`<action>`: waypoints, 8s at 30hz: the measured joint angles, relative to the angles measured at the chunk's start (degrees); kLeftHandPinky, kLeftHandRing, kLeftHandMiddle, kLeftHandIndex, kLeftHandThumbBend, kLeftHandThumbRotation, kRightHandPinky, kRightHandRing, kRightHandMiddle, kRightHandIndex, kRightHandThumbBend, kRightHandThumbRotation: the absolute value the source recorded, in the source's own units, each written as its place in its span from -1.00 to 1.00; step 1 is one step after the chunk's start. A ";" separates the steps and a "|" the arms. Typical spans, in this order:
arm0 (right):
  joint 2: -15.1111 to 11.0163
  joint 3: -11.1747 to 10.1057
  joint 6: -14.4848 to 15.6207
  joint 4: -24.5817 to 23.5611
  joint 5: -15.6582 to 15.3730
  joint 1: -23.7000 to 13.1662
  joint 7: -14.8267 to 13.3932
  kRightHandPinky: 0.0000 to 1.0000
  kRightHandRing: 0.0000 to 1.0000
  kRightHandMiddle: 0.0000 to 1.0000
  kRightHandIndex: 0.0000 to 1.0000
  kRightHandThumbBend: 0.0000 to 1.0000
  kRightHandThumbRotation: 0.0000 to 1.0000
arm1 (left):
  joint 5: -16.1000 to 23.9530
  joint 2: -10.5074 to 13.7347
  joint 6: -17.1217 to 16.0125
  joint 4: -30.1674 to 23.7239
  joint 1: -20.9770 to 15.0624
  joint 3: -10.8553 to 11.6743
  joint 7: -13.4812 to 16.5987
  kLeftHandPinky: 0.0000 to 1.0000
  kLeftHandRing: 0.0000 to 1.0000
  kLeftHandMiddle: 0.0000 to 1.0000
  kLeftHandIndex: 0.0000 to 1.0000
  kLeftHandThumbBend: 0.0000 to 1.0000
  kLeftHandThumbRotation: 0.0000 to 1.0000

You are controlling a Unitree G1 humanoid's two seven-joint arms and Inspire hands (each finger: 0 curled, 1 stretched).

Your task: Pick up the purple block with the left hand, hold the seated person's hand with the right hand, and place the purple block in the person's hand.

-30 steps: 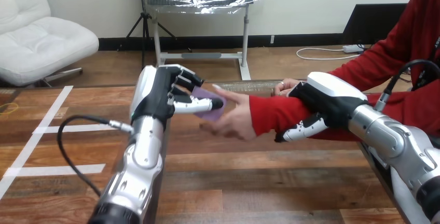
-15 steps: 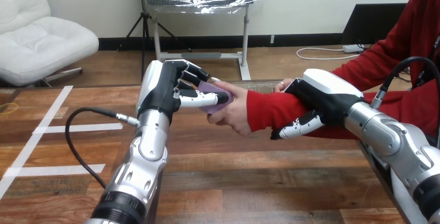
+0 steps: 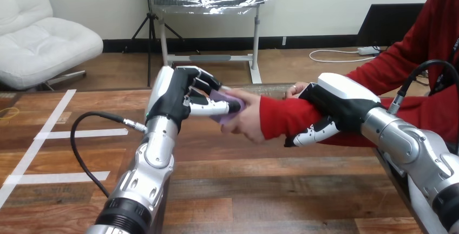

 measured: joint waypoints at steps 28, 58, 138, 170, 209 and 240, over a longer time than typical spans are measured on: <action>-1.44 -0.01 0.00 -0.14 0.01 1.64 0.00 -0.51 -0.42 -0.34 -0.34 0.58 -0.42 | -3.52 -0.08 0.93 0.58 0.86 0.23 -9.13 0.01 0.22 0.30 0.24 0.46 -0.92; -3.04 -1.57 -0.23 -3.07 2.55 3.55 2.44 -0.06 0.12 0.21 0.27 0.94 0.15 | -14.35 -4.06 3.99 -18.43 16.52 3.03 -15.23 0.80 0.79 0.83 0.81 0.50 0.62; -6.55 -10.96 5.90 -28.62 7.02 17.56 11.15 0.44 0.79 0.82 0.86 1.00 1.00 | -11.38 -0.27 -3.20 -43.55 41.14 5.55 -14.06 0.75 0.74 0.73 0.66 -0.03 0.89; 4.85 -18.58 -4.40 -47.74 25.42 36.20 0.77 0.76 0.89 0.91 0.89 1.00 1.00 | -12.50 0.51 -17.28 -43.45 52.78 6.56 -15.04 0.61 0.65 0.65 0.56 -0.06 0.88; 23.11 -12.90 -14.58 -36.55 42.63 52.81 11.64 1.00 1.00 1.00 1.00 0.78 1.00 | -23.29 0.61 -28.09 -54.84 57.41 6.06 -19.64 0.64 0.71 0.66 0.59 0.26 1.00; 23.88 -12.88 -14.57 -45.24 42.72 58.34 11.62 1.00 1.00 1.00 1.00 0.70 1.00 | -33.21 0.44 -24.27 -54.69 58.98 1.88 -23.46 1.00 0.99 0.97 0.93 0.31 1.00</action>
